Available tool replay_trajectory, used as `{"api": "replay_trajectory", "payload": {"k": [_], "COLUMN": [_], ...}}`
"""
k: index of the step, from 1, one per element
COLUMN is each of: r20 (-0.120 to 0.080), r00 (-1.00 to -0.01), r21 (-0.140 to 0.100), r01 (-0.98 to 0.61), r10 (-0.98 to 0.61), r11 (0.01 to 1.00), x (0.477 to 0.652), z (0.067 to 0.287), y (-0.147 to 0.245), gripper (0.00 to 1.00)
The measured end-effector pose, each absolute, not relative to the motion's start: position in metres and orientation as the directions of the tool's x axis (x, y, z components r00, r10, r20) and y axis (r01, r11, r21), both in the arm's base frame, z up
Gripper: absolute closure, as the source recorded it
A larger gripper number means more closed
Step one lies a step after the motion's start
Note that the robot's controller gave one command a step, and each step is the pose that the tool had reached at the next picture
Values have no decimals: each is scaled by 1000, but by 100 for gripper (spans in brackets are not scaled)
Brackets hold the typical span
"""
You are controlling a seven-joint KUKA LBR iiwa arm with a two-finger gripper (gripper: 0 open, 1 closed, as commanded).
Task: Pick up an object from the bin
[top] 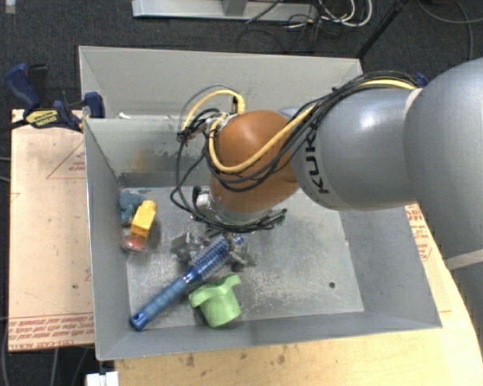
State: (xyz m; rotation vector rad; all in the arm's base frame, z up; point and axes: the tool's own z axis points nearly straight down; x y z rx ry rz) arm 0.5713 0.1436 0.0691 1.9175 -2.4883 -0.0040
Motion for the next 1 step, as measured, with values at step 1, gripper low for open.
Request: {"api": "replay_trajectory", "payload": {"k": [1], "r20": [-4], "r00": [-260], "r21": [3], "r01": [-966], "r10": [-966], "r11": [260], "x": [572], "z": [69], "y": [144], "gripper": [0]}}
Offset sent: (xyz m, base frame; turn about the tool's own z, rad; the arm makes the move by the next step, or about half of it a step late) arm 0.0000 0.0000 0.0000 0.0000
